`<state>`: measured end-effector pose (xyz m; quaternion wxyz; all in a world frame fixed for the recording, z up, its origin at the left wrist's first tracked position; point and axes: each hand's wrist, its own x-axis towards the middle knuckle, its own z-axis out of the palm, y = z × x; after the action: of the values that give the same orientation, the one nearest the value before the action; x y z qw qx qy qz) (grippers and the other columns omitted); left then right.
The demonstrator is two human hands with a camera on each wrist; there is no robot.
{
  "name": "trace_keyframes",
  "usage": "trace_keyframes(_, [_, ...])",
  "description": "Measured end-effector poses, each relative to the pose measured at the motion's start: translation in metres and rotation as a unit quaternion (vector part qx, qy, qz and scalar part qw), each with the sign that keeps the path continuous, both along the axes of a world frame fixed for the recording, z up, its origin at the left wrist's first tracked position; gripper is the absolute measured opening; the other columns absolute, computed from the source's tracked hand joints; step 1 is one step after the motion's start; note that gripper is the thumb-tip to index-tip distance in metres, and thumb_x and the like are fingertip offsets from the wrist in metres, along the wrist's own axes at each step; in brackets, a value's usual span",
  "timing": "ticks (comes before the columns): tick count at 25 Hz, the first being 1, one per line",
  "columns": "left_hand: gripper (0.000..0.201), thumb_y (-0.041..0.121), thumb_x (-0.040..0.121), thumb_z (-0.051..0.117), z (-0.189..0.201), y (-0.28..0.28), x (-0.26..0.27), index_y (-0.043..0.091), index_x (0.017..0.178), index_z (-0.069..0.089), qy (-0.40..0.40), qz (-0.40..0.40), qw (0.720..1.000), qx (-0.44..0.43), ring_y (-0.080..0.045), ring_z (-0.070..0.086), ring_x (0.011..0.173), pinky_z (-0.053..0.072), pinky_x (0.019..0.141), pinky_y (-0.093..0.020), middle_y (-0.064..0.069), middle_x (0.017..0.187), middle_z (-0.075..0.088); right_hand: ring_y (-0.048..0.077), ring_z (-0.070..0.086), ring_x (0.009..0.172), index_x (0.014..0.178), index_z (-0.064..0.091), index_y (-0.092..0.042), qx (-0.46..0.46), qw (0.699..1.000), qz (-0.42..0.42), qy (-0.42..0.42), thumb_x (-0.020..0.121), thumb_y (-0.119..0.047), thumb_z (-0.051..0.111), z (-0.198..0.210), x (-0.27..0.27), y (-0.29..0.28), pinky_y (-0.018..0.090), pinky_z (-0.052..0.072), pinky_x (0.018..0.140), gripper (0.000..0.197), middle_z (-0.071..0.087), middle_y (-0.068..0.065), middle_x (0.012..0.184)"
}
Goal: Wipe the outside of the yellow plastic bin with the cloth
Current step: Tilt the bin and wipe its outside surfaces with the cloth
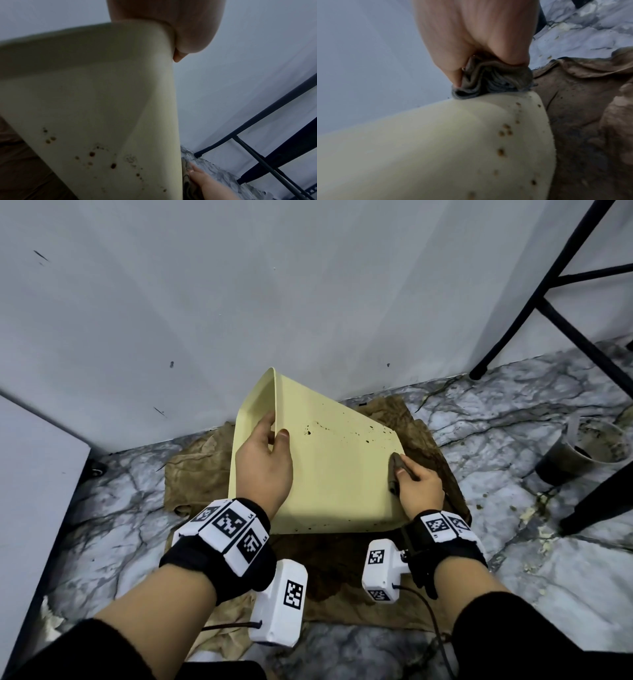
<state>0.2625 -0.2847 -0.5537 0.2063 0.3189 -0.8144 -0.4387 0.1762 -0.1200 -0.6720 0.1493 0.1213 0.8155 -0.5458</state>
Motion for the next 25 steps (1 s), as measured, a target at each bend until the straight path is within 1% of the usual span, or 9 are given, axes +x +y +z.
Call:
trace_keyframes(2, [0.041,0.016,0.093,0.043,0.002,0.004,-0.001,0.018,0.134,0.044,0.001,-0.005,1.000,-0.002,0.001,0.049,0.068,0.036,0.056,-0.007,0.008,0.079,0.050,0.034,0.046,0.117,0.113,0.061,-0.031,0.000,1.000,0.000,-0.006,0.087,-0.026,0.053,0.008,0.001,-0.005,0.042,0.032,0.109,0.028,0.055,0.008,0.127])
trace_keyframes(5, [0.041,0.016,0.093,0.042,0.005,0.008,-0.005,0.017,0.135,0.042,-0.004,-0.008,1.000,-0.001,-0.001,0.048,0.066,0.031,0.058,-0.015,0.006,0.080,0.051,0.033,0.044,0.116,0.115,0.061,-0.025,-0.030,0.997,0.040,0.059,0.087,-0.017,0.052,0.042,0.013,-0.033,0.034,0.031,0.106,0.030,0.052,0.008,0.122])
trace_keyframes(7, [0.041,0.015,0.093,0.042,0.005,0.010,-0.006,0.017,0.133,0.044,-0.005,-0.005,1.000,-0.011,-0.003,0.047,0.062,0.035,0.053,-0.013,0.011,0.072,0.048,0.028,0.042,0.113,0.115,0.061,-0.026,-0.072,0.986,0.095,0.120,0.087,-0.015,0.052,0.071,0.027,-0.058,0.026,0.029,0.099,0.031,0.053,0.005,0.117])
trace_keyframes(9, [0.040,0.013,0.092,0.043,0.006,0.012,-0.004,0.017,0.131,0.047,-0.003,-0.002,1.000,-0.021,-0.003,0.047,0.060,0.035,0.053,-0.002,0.013,0.070,0.048,0.023,0.039,0.108,0.115,0.060,-0.030,-0.080,0.971,0.153,0.167,0.088,-0.018,0.051,0.093,0.039,-0.077,0.019,0.026,0.089,0.031,0.053,0.001,0.114])
trace_keyframes(11, [0.040,0.012,0.092,0.044,0.006,0.012,-0.003,0.017,0.131,0.048,0.000,0.000,1.000,-0.025,-0.002,0.048,0.059,0.036,0.053,-0.004,0.009,0.072,0.051,0.022,0.038,0.107,0.115,0.060,-0.032,-0.088,0.965,0.170,0.179,0.088,-0.020,0.050,0.099,0.044,-0.083,0.019,0.026,0.086,0.031,0.054,-0.001,0.114])
trace_keyframes(15, [0.040,0.015,0.093,0.044,0.005,0.011,-0.003,0.015,0.133,0.045,-0.010,0.009,1.000,-0.019,-0.002,0.047,0.062,0.030,0.059,-0.015,0.000,0.088,0.053,0.023,0.038,0.108,0.115,0.061,-0.030,-0.091,0.971,0.140,0.170,0.088,-0.018,0.051,0.084,0.036,-0.072,0.017,0.027,0.091,0.030,0.055,0.001,0.113])
trace_keyframes(20, [0.038,0.011,0.092,0.042,0.009,0.005,0.001,0.016,0.130,0.045,-0.027,-0.006,0.999,-0.035,-0.005,0.048,0.069,0.029,0.056,-0.016,0.013,0.078,0.049,0.030,0.043,0.111,0.115,0.061,-0.025,-0.048,0.988,0.090,0.112,0.088,-0.016,0.051,0.045,0.015,-0.041,0.025,0.032,0.096,0.030,0.055,0.005,0.113])
trace_keyframes(23, [0.037,0.008,0.091,0.040,0.011,0.004,-0.001,0.012,0.128,0.042,-0.041,-0.032,0.997,-0.052,-0.020,0.052,0.092,0.028,0.064,-0.016,-0.002,0.108,0.059,0.032,0.044,0.112,0.115,0.061,-0.025,-0.030,0.993,0.073,0.093,0.088,-0.016,0.052,0.031,0.007,-0.028,0.024,0.029,0.096,0.030,0.055,0.006,0.116])
trace_keyframes(25, [0.034,0.006,0.090,0.038,0.014,0.004,-0.004,0.010,0.123,0.039,-0.053,-0.054,0.996,-0.056,-0.020,0.052,0.089,0.030,0.062,-0.021,-0.005,0.112,0.057,0.032,0.042,0.113,0.116,0.060,-0.024,-0.026,0.993,0.071,0.088,0.089,-0.017,0.051,0.028,0.006,-0.024,0.020,0.026,0.092,0.030,0.054,0.006,0.118])
